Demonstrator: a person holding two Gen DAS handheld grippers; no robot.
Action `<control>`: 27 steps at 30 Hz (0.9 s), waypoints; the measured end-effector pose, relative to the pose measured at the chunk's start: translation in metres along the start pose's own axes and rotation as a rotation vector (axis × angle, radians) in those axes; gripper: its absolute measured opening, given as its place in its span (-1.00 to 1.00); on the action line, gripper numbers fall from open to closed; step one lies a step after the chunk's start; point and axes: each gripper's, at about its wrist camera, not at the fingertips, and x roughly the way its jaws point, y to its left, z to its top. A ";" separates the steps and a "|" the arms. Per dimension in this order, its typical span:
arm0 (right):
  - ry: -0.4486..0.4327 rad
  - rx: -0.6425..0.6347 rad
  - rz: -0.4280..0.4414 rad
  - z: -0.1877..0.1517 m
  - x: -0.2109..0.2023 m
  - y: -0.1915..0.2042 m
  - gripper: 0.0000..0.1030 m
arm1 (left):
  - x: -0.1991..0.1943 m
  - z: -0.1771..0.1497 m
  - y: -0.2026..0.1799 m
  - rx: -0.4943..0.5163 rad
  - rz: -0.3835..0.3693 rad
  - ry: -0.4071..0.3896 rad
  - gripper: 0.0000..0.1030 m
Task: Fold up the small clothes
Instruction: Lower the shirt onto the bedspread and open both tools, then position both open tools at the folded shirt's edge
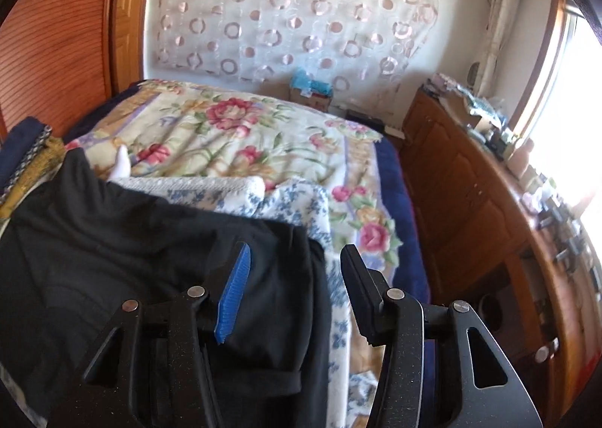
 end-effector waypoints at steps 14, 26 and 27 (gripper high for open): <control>0.065 0.106 0.176 -0.079 0.010 0.016 -0.01 | 0.033 -0.071 -0.014 -0.042 -0.064 0.123 0.05; 0.080 0.162 0.155 -0.105 0.013 0.008 -0.01 | 0.063 -0.121 -0.019 -0.051 -0.044 0.226 0.05; 0.077 0.174 0.153 -0.106 0.013 0.005 -0.01 | 0.065 -0.124 -0.018 -0.058 -0.046 0.230 0.05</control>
